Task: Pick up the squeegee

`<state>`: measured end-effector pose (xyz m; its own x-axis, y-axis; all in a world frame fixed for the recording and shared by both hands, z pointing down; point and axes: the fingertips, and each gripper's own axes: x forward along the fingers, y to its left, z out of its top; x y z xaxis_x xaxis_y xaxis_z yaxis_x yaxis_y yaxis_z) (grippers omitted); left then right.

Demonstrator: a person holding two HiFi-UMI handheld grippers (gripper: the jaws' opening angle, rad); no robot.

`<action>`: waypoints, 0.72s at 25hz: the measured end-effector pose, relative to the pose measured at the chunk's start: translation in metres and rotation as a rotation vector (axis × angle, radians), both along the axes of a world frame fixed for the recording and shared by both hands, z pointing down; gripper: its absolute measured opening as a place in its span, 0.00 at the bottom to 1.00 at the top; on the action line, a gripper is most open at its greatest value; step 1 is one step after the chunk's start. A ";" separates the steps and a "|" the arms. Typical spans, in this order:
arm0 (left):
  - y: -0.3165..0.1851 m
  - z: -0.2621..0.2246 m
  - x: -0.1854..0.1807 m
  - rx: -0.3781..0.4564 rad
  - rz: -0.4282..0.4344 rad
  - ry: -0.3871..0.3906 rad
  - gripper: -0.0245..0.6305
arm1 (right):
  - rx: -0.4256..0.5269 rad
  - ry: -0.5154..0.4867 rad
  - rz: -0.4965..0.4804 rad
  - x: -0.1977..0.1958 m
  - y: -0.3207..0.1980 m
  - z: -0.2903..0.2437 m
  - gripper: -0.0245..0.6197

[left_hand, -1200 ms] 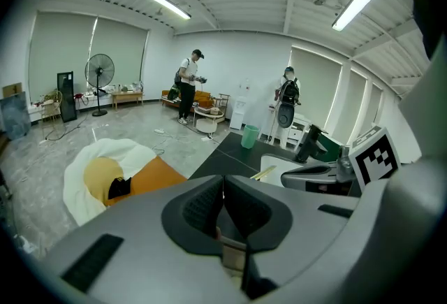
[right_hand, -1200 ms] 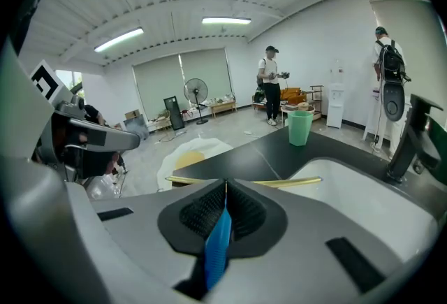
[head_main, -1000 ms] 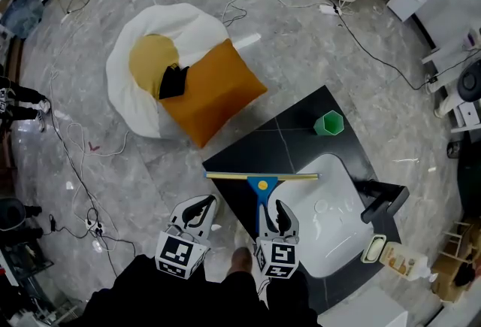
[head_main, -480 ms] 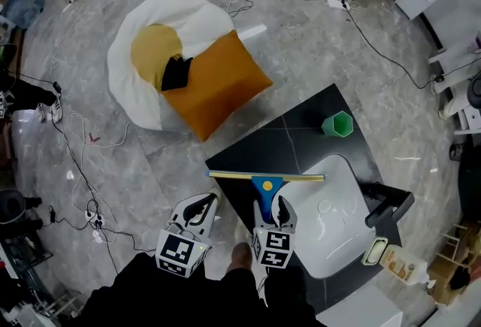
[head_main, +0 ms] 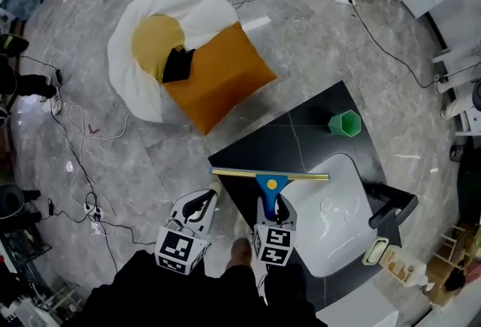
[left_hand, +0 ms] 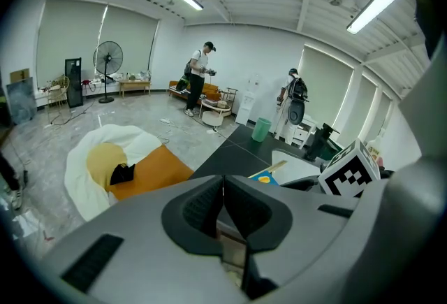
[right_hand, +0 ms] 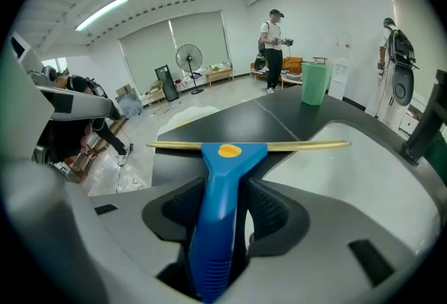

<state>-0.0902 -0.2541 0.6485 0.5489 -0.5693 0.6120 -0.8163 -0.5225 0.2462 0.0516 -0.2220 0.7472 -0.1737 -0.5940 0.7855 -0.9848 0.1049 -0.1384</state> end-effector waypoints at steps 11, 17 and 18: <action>-0.002 0.001 -0.006 -0.005 -0.010 0.002 0.07 | -0.002 0.000 0.044 -0.002 -0.001 0.001 0.26; -0.001 -0.002 -0.005 0.007 -0.010 0.005 0.07 | -0.003 -0.007 0.046 -0.001 -0.001 -0.002 0.26; -0.001 -0.003 -0.005 0.009 -0.009 0.005 0.07 | -0.005 -0.009 0.048 -0.001 -0.002 -0.002 0.26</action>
<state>-0.0955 -0.2551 0.6453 0.5469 -0.5797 0.6040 -0.8197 -0.5176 0.2454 0.0504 -0.2237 0.7450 -0.1516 -0.5980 0.7870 -0.9875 0.0564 -0.1474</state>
